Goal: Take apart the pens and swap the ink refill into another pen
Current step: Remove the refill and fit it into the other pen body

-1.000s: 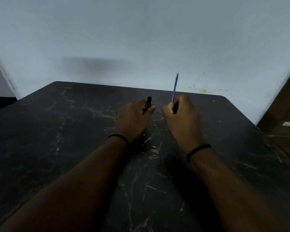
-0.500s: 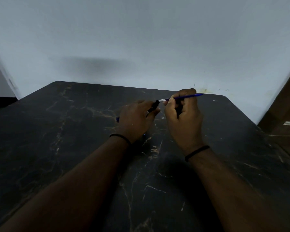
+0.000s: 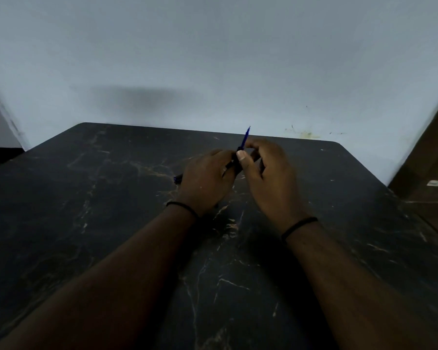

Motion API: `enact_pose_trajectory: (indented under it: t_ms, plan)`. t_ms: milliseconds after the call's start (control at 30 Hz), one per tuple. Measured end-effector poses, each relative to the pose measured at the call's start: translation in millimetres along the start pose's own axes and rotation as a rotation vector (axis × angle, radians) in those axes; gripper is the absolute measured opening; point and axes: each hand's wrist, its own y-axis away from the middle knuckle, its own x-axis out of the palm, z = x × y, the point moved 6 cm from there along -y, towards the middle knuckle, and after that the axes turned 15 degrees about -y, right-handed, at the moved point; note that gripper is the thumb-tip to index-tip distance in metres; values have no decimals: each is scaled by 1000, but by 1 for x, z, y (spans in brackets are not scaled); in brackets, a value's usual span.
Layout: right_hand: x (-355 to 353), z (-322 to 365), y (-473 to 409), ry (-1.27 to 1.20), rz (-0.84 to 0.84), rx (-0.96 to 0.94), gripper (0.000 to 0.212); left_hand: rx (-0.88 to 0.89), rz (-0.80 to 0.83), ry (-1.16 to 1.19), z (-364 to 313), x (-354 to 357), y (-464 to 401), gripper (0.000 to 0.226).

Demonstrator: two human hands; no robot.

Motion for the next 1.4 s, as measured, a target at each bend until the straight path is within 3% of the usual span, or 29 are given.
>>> enact_pose_trajectory:
  t_ms: [167,300,467,600,833,1000,1133,1267,1400]
  plan:
    - [1,-3,1,5,0,-42,20,-15,56,55,2,4,0,27]
    - [-8,-5,3,-76,-115,-10,17,-78,-26,173,12,-1,-1,50]
    - [-10,-11,5,-117,-144,58,15,-347,-165,34,48,-11,1,25]
    - [-7,-15,6,-106,-106,94,10,-503,-49,-94,72,-14,5,22]
    - [-8,-19,7,-93,-112,105,15,-453,205,-217,67,-1,4,49]
    - [-7,-19,7,-101,-115,98,17,-455,373,-252,67,9,6,48]
    - [-7,-21,8,-107,-111,98,16,-503,363,-230,71,5,5,31]
    - [-4,-24,8,-101,-102,97,16,-474,404,-287,67,8,5,42]
    - [-3,-26,7,-84,-90,86,15,-469,443,-324,64,12,5,32]
